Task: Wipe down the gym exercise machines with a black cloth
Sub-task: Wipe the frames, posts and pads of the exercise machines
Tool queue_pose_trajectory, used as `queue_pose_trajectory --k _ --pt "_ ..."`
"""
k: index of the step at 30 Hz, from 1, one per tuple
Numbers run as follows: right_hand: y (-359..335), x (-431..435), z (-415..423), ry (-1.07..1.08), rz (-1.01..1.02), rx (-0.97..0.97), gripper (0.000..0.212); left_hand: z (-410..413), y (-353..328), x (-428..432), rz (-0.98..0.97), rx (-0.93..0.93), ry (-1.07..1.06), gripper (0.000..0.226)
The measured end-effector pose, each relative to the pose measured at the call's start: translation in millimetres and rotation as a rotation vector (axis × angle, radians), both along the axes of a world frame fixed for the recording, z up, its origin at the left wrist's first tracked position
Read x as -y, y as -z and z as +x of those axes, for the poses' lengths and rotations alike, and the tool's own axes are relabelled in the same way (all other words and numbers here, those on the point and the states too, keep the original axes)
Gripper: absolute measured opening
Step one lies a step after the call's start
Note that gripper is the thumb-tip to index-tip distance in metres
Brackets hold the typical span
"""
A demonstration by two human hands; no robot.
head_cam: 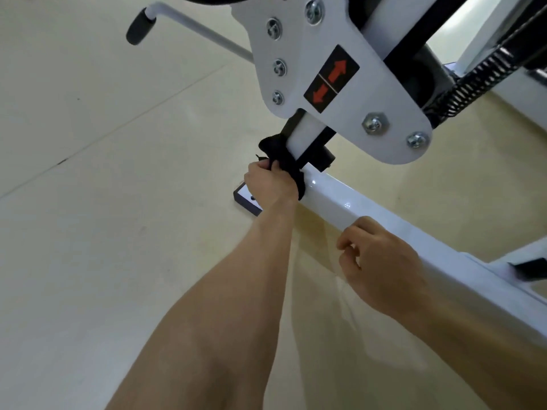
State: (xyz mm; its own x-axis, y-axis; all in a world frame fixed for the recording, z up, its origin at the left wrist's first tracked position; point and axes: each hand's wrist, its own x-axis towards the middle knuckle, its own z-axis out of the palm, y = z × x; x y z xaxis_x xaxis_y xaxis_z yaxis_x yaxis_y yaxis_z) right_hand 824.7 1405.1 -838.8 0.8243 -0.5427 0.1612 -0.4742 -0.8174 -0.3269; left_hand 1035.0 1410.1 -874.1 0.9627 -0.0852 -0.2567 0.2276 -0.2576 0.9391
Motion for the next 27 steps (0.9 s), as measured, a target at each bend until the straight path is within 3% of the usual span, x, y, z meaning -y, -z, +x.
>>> queue_pose_trajectory --k 4,10,12,16,22,27 --pt "8 11 -7 -0.018 0.044 -0.022 0.013 6 18 0 0.076 -0.162 0.060 0.015" --pt "6 23 -2 -0.028 0.102 -0.015 0.012 5 14 -4 0.086 -0.176 0.062 0.022" --pt "5 22 -4 -0.003 0.127 -0.015 0.012 -2 3 -2 0.050 -0.128 0.059 0.017" --pt "1 13 -7 0.011 0.129 -0.024 0.012 -18 -34 2 -0.049 -0.013 0.074 0.031" --pt "-2 8 -3 0.020 0.140 -0.010 0.011 -36 -52 -9 -0.103 0.238 0.111 0.007" --pt "-2 11 -7 0.078 0.134 0.017 0.010 -49 -50 -19 -0.084 0.390 0.172 0.015"
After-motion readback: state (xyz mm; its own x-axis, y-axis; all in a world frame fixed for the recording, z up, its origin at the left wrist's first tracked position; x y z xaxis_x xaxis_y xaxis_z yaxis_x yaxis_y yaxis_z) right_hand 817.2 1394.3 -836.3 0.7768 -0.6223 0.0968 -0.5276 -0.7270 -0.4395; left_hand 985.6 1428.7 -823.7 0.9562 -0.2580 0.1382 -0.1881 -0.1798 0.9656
